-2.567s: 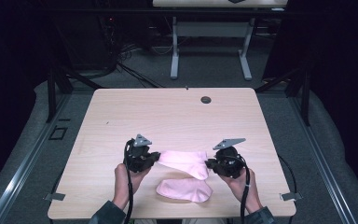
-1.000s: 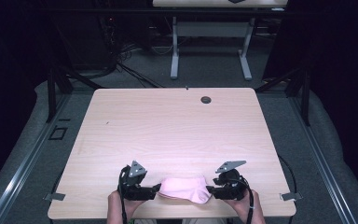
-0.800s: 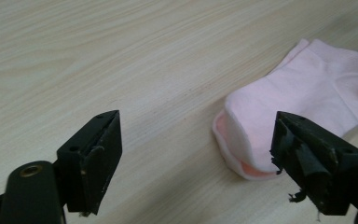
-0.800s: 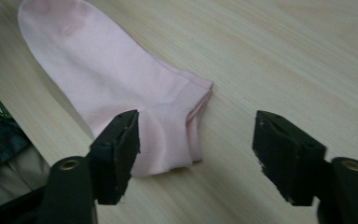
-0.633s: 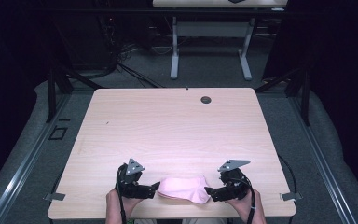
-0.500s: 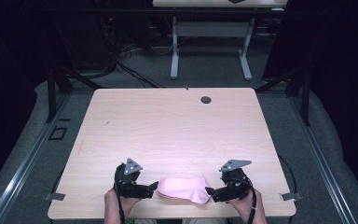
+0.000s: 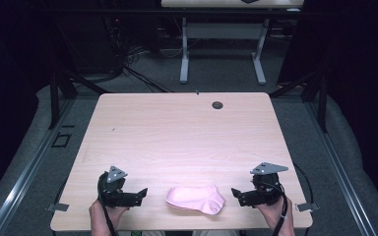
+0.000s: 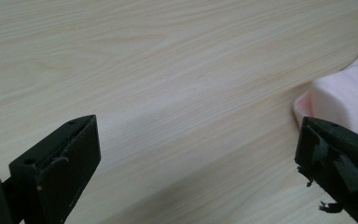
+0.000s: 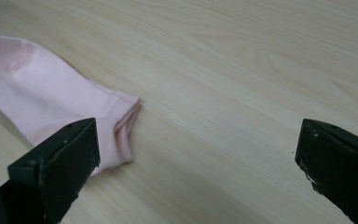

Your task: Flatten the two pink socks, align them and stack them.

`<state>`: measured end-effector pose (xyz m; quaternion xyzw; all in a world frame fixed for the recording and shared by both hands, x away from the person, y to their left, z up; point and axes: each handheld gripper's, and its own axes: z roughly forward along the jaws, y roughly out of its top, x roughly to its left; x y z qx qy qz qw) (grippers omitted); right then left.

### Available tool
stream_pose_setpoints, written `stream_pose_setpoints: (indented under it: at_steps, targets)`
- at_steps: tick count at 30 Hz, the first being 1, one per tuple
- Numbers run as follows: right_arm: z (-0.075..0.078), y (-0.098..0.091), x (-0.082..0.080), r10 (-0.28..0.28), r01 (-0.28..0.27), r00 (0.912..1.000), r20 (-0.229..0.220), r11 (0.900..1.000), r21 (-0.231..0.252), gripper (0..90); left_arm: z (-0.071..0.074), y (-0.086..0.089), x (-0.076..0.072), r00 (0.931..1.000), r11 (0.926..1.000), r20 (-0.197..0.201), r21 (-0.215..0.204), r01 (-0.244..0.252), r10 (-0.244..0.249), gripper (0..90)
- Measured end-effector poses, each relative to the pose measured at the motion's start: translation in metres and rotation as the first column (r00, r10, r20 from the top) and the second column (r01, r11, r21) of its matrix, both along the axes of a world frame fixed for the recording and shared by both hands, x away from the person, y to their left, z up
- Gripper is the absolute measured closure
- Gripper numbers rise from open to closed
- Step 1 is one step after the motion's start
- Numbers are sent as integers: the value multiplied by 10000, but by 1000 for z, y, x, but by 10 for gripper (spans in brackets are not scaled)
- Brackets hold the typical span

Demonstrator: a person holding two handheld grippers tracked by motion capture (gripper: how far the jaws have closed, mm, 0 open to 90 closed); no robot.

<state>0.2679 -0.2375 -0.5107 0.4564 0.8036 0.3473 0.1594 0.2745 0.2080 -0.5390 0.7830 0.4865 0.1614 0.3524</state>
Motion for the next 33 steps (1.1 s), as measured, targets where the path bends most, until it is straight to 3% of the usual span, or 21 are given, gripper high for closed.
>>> stream_pose_setpoints:
  at_steps: [8, 11, 12, 15, 20, 28, 33]
  targets:
    - [-6, -41, -2, -1199, 1202, 9922, 337, 9927, -66, 0, -13, 33, 3, 9968, 9965, -64, 266, -797, 799, 0]
    - [-14, -54, 1, -1770, 1779, 9837, 331, 9837, -273, 0, -23, 44, 6, 9927, 9918, -139, 469, -1187, 1195, 0]
    - [-22, -64, 3, -2033, 2040, 9789, 210, 9783, -371, 0, -30, 51, 9, 9904, 9898, -350, 545, -1318, 1338, 0]
    - [-29, -71, 4, -2241, 2241, 9746, 53, 9737, -398, 0, -37, 57, 11, 9879, 9869, -362, 633, -1486, 1511, 0]
    - [-53, -87, 10, -2889, 2882, 9573, -65, 9561, -522, 0, -47, 68, 18, 9811, 9788, -305, 806, -1883, 1912, 0]
    - [-72, -96, 22, -3286, 3257, 9438, -351, 9430, -682, 0, -52, 72, 27, 9806, 9763, 162, 917, -1962, 1956, 0]
    - [-76, -96, 22, -3397, 3394, 9405, 55, 9388, -583, 0, -54, 75, 27, 9842, 9808, 359, 842, -1757, 1732, 0]
